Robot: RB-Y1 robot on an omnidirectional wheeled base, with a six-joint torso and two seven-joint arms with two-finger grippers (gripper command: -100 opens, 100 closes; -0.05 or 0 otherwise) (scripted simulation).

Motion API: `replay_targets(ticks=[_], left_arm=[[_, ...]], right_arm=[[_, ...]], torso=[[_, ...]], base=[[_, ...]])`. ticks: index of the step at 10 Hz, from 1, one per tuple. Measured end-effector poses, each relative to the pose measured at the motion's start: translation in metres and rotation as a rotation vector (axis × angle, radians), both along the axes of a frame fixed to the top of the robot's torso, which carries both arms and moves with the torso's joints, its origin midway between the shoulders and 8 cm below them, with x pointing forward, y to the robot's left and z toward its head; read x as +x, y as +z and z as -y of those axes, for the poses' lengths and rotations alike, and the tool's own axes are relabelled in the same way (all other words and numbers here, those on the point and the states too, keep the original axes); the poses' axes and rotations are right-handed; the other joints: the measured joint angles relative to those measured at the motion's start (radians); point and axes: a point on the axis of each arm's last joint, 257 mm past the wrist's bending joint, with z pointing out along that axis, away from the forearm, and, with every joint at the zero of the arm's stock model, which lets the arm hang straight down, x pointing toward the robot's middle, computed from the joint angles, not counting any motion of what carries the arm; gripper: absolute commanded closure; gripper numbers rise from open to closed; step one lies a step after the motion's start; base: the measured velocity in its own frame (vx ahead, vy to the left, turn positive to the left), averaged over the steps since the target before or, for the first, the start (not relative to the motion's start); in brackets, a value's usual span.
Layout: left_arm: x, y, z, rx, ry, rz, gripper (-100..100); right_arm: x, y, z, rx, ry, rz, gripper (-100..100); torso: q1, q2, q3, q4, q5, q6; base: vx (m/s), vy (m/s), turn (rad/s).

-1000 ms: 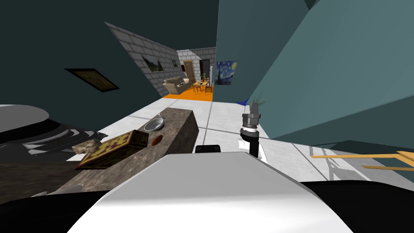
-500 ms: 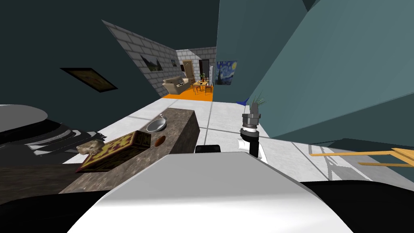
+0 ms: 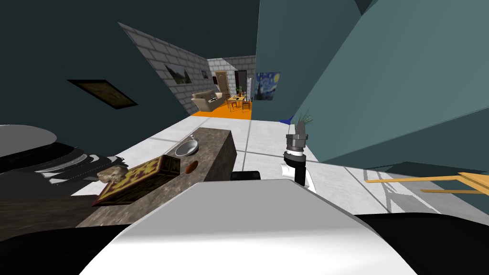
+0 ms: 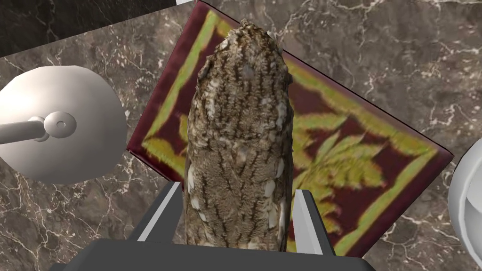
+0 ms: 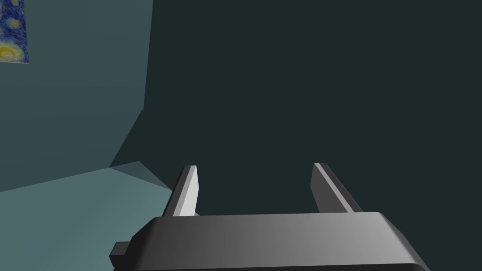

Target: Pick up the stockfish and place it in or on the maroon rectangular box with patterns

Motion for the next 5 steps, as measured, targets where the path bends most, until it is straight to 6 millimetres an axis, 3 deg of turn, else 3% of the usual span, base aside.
replay_targets(ticks=[1, 2, 5], left_arm=[[-0.0012, -0.0028, 0.0038, -0.018, 0.001, -0.001, 100], [-0.0012, -0.0033, 0.0047, -0.022, 0.000, -0.001, -100], [-0.0011, -0.0033, 0.0046, -0.022, 0.000, -0.001, -100]], right_arm=[[0.0000, 0.0000, 0.0000, 0.000, 0.000, 0.000, 0], [0.0000, 0.0000, 0.0000, 0.000, 0.000, 0.000, 0], [0.0000, 0.0000, 0.0000, 0.000, 0.000, 0.000, 0]], torso=[[0.000, 0.000, 0.000, 0.000, 0.000, 0.000], [-0.002, 0.000, 0.000, 0.000, -0.001, 0.000], [-0.006, 0.000, 0.000, 0.000, -0.002, 0.000]], base=[[0.004, 0.040, -0.015], [0.001, 0.007, -0.001], [0.000, 0.000, 0.000]])
